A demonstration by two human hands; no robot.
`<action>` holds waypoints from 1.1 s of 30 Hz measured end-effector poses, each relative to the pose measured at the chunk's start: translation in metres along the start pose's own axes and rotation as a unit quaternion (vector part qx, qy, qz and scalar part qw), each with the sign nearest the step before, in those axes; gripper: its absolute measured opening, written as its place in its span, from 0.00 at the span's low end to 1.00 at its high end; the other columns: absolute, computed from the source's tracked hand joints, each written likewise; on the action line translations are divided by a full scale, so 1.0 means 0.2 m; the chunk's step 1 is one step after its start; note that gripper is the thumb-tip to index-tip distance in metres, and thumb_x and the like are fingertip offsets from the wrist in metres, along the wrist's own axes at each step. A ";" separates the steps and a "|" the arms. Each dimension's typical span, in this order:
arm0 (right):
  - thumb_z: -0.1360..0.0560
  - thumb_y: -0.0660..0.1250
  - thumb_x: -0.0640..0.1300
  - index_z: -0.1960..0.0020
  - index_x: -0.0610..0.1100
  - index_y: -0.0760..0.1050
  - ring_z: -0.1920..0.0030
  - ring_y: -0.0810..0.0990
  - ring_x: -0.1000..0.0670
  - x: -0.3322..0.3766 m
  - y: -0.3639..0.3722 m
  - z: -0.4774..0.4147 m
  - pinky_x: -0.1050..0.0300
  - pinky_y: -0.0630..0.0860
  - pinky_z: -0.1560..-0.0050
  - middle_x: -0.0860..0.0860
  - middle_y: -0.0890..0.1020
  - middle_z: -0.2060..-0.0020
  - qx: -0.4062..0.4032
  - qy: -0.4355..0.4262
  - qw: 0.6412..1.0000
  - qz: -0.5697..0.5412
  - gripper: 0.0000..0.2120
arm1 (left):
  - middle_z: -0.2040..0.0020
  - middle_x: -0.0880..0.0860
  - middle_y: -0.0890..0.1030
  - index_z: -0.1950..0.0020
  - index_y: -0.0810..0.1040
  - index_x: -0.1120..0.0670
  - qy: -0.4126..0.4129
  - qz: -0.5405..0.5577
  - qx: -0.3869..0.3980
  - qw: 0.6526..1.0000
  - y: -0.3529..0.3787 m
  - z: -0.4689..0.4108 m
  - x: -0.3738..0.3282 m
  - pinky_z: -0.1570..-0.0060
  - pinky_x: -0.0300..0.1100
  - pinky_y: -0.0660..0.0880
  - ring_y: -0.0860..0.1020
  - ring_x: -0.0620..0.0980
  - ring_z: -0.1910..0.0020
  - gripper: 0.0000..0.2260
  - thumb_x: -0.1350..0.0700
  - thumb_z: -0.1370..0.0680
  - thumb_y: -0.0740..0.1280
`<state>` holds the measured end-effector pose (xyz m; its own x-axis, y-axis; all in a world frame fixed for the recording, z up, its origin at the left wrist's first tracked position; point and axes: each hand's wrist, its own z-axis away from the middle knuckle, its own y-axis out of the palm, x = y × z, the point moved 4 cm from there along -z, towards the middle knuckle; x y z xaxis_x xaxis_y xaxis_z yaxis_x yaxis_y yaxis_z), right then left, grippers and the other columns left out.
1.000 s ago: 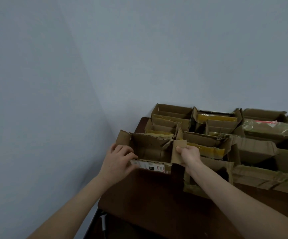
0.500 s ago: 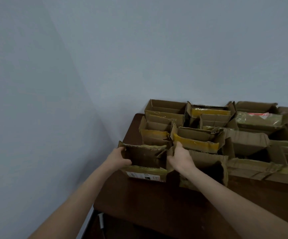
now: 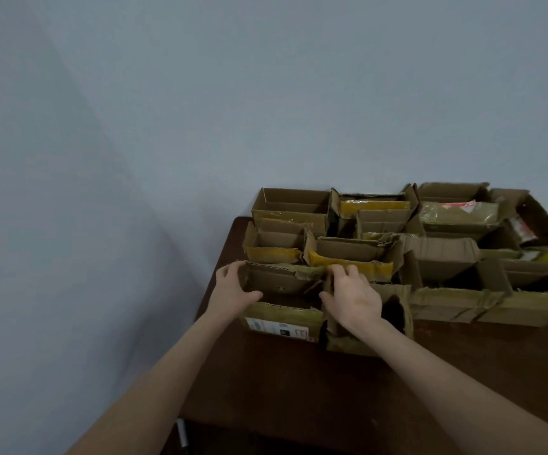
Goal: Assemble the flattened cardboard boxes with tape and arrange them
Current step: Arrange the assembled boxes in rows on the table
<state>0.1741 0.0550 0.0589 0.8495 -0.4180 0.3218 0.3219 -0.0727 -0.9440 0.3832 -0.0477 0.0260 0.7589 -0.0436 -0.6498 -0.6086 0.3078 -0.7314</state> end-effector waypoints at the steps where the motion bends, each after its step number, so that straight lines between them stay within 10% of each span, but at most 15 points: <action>1: 0.23 0.65 0.54 0.28 0.50 0.62 0.35 0.70 0.46 -0.03 -0.01 0.00 0.52 0.76 0.44 0.48 0.70 0.34 -0.007 0.005 1.000 -0.006 0.26 | 0.27 0.54 0.61 0.29 0.64 0.50 0.029 -0.016 -0.046 0.998 -0.01 0.02 -0.01 0.42 0.45 0.74 0.71 0.53 0.36 0.30 0.49 0.28 0.73; 7: 0.27 0.66 0.62 0.30 0.53 0.65 0.35 0.68 0.49 -0.18 -0.04 0.07 0.53 0.71 0.36 0.51 0.69 0.36 -0.017 -0.062 0.997 0.034 0.29 | 0.33 0.52 0.74 0.30 0.70 0.53 0.302 -0.285 -0.080 0.906 0.08 0.18 -0.07 0.30 0.48 0.61 0.71 0.51 0.32 0.32 0.43 0.31 0.74; 12: 0.30 0.69 0.62 0.30 0.53 0.64 0.32 0.66 0.49 -0.22 0.03 0.19 0.51 0.64 0.31 0.52 0.68 0.34 0.119 -0.125 0.978 0.120 0.33 | 0.50 0.47 0.82 0.44 0.80 0.49 0.344 -0.312 -0.096 0.880 0.16 0.23 -0.06 0.41 0.46 0.73 0.81 0.47 0.51 0.20 0.54 0.35 0.78; 18: 0.20 0.60 0.42 0.35 0.54 0.71 0.49 0.82 0.49 -0.28 0.12 0.22 0.53 0.79 0.48 0.51 0.82 0.49 0.116 -0.112 0.981 0.111 0.15 | 0.56 0.46 0.83 0.50 0.82 0.48 0.348 -0.305 -0.120 0.878 0.14 0.24 -0.09 0.55 0.44 0.79 0.82 0.47 0.58 0.15 0.59 0.35 0.78; 33: 0.20 0.60 0.57 0.30 0.52 0.68 0.36 0.74 0.52 -0.33 -0.03 0.18 0.56 0.73 0.38 0.53 0.77 0.36 0.090 -0.127 0.988 -0.019 0.21 | 0.45 0.48 0.79 0.40 0.77 0.50 0.369 -0.279 -0.086 0.883 0.24 0.22 -0.39 0.46 0.44 0.76 0.79 0.47 0.46 0.23 0.50 0.34 0.76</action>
<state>0.1312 0.1154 0.0465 0.9059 -0.1754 0.3854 0.4042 0.0871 -0.9105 0.3049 0.0124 0.0503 0.6327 -0.7691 -0.0906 -0.2624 -0.1028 -0.9595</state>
